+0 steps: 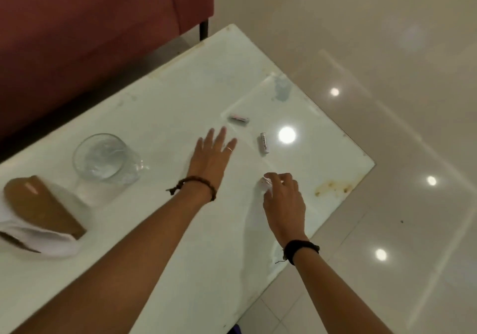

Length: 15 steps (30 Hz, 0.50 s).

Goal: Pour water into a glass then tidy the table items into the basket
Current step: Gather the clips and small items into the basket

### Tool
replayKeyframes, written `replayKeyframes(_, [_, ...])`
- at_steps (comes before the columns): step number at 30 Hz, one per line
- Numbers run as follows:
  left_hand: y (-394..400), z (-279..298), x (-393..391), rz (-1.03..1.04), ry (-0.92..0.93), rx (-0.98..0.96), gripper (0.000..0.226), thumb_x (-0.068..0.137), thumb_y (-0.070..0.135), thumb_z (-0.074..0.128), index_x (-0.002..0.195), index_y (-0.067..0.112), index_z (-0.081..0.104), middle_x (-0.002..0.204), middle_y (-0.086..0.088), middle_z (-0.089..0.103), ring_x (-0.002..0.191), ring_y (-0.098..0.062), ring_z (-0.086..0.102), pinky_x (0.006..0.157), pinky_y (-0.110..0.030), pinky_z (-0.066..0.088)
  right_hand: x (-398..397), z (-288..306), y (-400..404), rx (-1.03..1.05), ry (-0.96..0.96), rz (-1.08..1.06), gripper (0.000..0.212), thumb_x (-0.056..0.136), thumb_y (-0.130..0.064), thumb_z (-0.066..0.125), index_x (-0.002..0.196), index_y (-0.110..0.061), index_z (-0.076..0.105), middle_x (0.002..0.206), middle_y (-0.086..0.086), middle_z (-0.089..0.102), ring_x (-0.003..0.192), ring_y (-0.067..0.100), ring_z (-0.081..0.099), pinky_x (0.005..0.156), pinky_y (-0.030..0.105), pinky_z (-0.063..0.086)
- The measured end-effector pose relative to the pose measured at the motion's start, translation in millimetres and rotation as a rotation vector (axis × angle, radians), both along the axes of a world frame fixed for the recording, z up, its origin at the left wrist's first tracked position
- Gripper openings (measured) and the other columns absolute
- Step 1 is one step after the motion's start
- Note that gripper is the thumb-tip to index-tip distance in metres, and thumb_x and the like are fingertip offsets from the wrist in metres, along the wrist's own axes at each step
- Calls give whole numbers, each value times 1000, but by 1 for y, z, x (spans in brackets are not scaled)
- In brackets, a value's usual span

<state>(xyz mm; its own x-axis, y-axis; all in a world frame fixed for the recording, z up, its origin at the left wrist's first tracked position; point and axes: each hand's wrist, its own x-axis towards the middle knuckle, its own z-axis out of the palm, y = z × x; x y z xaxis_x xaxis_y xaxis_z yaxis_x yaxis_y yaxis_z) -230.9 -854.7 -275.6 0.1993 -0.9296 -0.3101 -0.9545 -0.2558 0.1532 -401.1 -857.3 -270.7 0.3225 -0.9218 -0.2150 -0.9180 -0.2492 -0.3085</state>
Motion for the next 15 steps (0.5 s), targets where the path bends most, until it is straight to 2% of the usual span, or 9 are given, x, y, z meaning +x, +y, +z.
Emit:
replayKeyframes(2, [-7,-7,3,66,-14,39,65,85,-11,37,142,16,23,150,-13,24,137,-30,24,109,-40,26,-5,-7,-2,30,-12,14,42,82,6,46,117,-18,53,111,5,54,95,21,50,59,25,38])
replayKeyframes(3, [-6,-8,5,68,-28,16,63,83,-10,41,139,15,29,141,-12,35,126,-29,37,99,-38,34,-7,-9,-1,31,-19,22,43,82,7,46,117,-17,53,108,5,54,92,20,50,58,24,35])
replayKeyframes(4, [-5,-9,5,42,-50,-23,61,82,-10,44,135,16,33,131,-10,41,115,-27,45,90,-36,38,-9,-10,0,31,-28,28,43,82,8,45,117,-16,53,106,5,55,90,20,49,59,24,34])
replayKeyframes(6, [5,-10,2,11,1,-74,55,83,-9,44,131,18,40,120,-8,47,104,-25,50,83,-34,38,-10,-10,3,64,-82,15,40,84,5,45,118,-15,53,106,4,55,92,20,50,62,24,37])
replayKeyframes(9, [32,-7,-9,194,346,-152,36,91,2,42,122,17,54,113,-10,53,105,-26,53,87,-38,44,-5,-2,19,189,-307,-83,29,88,-5,50,114,-16,54,105,1,56,93,17,54,67,23,43])
replayKeyframes(10, [42,-3,-15,289,466,-207,33,92,4,44,118,18,57,110,-8,55,104,-24,56,87,-35,46,-2,3,26,217,-382,-111,26,89,-8,52,113,-17,54,104,0,57,90,15,56,68,22,45])
replayKeyframes(13, [80,14,-26,569,712,-359,30,87,4,54,107,25,62,99,3,59,84,-11,62,72,-5,44,16,18,58,261,-565,-144,23,92,-21,53,114,-25,51,99,-4,60,82,4,58,65,15,48])
replayKeyframes(15, [108,28,-25,717,830,-412,33,84,5,59,101,32,62,98,7,62,76,-3,61,66,0,43,30,28,81,295,-641,-149,25,93,-29,51,119,-30,50,97,-6,62,80,0,59,64,10,48])
